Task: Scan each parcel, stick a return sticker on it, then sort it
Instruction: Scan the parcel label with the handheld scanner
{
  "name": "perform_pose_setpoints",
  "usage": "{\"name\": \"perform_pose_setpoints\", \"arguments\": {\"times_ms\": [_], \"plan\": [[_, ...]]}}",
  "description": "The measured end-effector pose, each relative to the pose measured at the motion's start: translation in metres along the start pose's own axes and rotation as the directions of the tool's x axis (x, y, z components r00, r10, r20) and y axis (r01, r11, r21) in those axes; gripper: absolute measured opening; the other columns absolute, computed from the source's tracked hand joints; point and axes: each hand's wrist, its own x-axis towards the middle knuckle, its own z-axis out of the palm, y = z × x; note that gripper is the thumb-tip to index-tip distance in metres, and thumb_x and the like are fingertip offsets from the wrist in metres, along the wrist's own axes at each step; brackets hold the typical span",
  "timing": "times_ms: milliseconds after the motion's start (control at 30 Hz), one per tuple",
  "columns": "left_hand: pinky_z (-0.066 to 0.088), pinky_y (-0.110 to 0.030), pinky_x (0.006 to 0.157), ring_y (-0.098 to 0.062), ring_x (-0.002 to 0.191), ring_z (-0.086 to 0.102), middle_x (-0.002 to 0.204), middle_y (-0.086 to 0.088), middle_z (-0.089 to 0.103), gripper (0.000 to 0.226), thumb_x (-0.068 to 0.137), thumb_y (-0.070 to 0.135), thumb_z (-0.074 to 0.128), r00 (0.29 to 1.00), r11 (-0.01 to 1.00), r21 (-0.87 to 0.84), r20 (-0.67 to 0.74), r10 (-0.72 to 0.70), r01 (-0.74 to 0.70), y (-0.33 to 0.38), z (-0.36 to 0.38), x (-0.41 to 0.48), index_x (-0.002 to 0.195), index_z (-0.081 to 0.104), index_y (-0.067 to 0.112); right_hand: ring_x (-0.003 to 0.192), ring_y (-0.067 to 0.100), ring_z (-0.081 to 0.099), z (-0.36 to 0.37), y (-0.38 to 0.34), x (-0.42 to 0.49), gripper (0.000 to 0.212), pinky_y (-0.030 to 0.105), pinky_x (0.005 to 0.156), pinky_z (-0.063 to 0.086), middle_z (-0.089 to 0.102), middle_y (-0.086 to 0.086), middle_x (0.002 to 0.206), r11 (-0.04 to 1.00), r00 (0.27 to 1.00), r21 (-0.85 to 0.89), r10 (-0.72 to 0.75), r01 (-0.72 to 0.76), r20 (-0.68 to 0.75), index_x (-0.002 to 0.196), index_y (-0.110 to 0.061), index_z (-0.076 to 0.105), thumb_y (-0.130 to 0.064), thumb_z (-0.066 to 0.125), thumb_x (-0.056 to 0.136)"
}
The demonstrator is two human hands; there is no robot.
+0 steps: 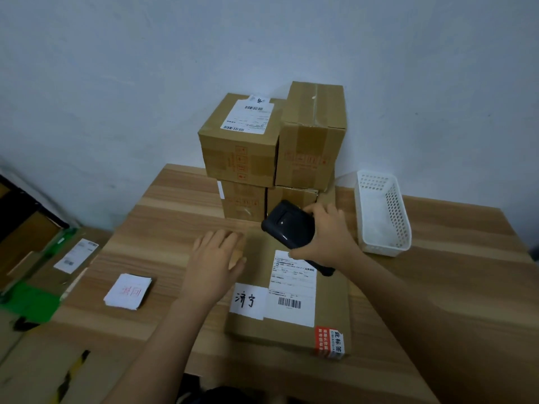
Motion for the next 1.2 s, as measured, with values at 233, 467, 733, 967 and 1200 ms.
{"name": "perform_pose_setpoints", "arguments": {"times_ms": [233,467,733,967,1200], "plan": [[0.045,-0.035,0.074,-0.024,0.089,0.057,0.101,0.0,0.062,0.04,0.075,0.028,0.077,0.992,0.999,-0.026,0.12,-0.026,0.029,-0.076,-0.004,-0.01,0.112,0.065,0.018,0.104,0.015,0.034,0.062,-0.069,0.012,0.079,0.031,0.084,0.04,0.039,-0.002,0.109,0.963,0.984,0.239,0.15,-0.123,-0.1,0.117,-0.02,0.044,-0.043,0.084,0.054],[0.047,-0.038,0.079,-0.025,0.09,0.06,0.101,-0.002,0.064,0.043,0.071,0.024,0.08,0.943,1.0,-0.024,0.332,0.013,-0.005,-0.191,-0.004,-0.02,0.111,0.066,0.016,0.103,0.016,0.035,0.156,-0.153,0.04,0.068,0.035,0.087,0.039,0.035,-0.005,0.1,0.888,0.931,0.318,0.362,-0.332,-0.038,0.102,-0.024,0.038,-0.042,0.083,0.054],[0.052,-0.039,0.071,-0.031,0.084,0.063,0.096,-0.009,0.065,0.035,0.077,0.029,0.076,0.887,0.994,-0.109,0.456,0.066,-0.017,-0.28,0.013,-0.05,0.103,0.067,0.008,0.116,0.029,0.039,0.26,-0.195,0.038,0.073,0.038,0.095,0.034,0.045,0.01,0.116,0.767,0.788,0.226,0.615,-0.601,0.008,0.114,-0.011,0.043,-0.045,0.08,0.061],[0.039,-0.03,0.082,-0.022,0.104,0.053,0.116,-0.004,0.058,0.049,0.087,0.051,0.055,0.818,0.976,-0.193,0.574,0.026,0.105,-0.31,0.016,-0.077,0.12,0.059,0.014,0.112,0.03,0.042,0.29,-0.205,0.034,0.07,0.04,0.097,0.038,0.046,0.014,0.114,0.732,0.736,0.173,0.675,-0.659,-0.054,0.111,-0.005,0.045,-0.044,0.08,0.065],[0.038,-0.029,0.091,-0.019,0.118,0.05,0.134,-0.001,0.051,0.057,0.088,0.047,0.063,0.806,0.938,-0.295,0.591,0.028,0.184,-0.318,0.017,-0.087,0.135,0.05,0.019,0.115,0.031,0.039,0.299,-0.218,0.03,0.072,0.043,0.096,0.031,0.043,0.012,0.126,0.851,0.84,0.081,0.525,-0.519,-0.134,0.132,-0.013,0.045,-0.049,0.073,0.076]]}}
